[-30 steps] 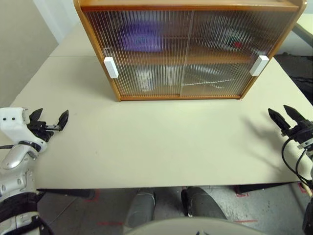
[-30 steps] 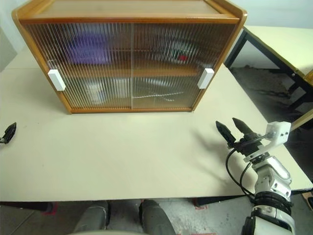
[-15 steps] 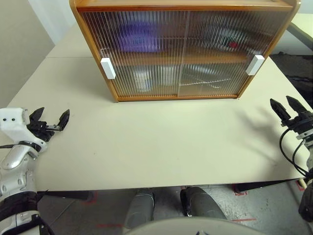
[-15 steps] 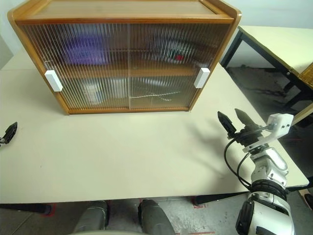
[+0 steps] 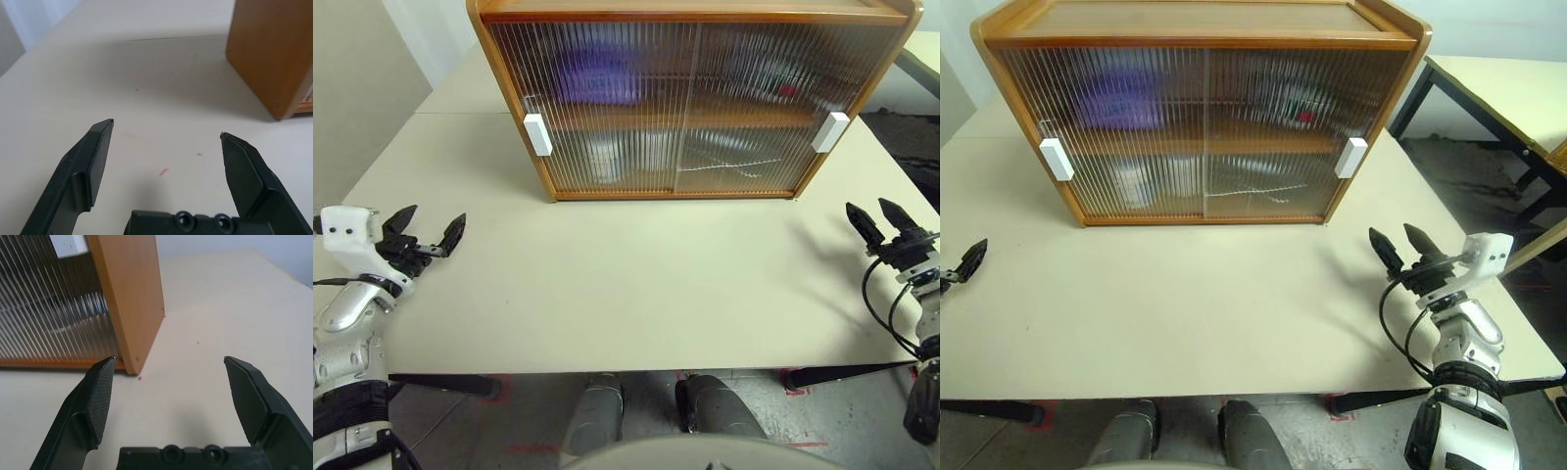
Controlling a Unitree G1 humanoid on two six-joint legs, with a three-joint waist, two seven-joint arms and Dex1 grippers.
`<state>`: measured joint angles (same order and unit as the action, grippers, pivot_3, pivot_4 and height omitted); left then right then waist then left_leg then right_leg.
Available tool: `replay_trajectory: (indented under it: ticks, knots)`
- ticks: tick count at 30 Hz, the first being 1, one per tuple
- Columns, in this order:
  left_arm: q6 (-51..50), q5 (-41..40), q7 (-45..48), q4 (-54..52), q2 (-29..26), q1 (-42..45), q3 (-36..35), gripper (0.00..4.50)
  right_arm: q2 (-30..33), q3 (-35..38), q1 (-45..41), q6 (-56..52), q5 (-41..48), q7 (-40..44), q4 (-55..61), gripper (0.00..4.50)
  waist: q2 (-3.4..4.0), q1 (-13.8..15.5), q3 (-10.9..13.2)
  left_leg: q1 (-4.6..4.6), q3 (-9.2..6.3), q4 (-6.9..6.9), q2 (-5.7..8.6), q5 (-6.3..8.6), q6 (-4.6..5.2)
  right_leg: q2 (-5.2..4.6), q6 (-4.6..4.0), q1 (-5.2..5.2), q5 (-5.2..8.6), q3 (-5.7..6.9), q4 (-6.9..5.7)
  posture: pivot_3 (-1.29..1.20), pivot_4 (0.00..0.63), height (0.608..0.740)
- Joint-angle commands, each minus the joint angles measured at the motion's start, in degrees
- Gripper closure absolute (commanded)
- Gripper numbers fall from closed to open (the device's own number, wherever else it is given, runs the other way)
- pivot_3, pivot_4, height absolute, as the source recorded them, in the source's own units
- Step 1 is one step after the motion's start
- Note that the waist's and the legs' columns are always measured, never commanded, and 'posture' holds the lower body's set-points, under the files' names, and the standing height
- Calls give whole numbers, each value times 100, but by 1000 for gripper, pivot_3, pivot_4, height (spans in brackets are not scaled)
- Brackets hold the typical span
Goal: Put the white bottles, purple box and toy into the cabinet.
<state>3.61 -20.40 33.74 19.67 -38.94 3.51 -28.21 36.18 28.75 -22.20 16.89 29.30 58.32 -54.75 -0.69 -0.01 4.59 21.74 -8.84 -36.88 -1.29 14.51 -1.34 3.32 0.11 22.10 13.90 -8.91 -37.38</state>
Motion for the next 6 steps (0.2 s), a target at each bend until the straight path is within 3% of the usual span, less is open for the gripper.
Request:
replay_trajectory:
  ticks: [1,6]
  knots:
    - [-66,31,31,-65,-16,84,81,0,-27,28,90,-59,0,-23,157,31,0,-1,0,-1,2,0,1,0,0,0,0,0,0,0,0,32,92,740]
    - [-66,55,106,34,-91,206,90,0,-117,-36,111,-49,-42,-34,223,31,-1,-8,-1,-3,4,-1,1,-2,-1,1,0,-2,-5,0,0,29,72,740]
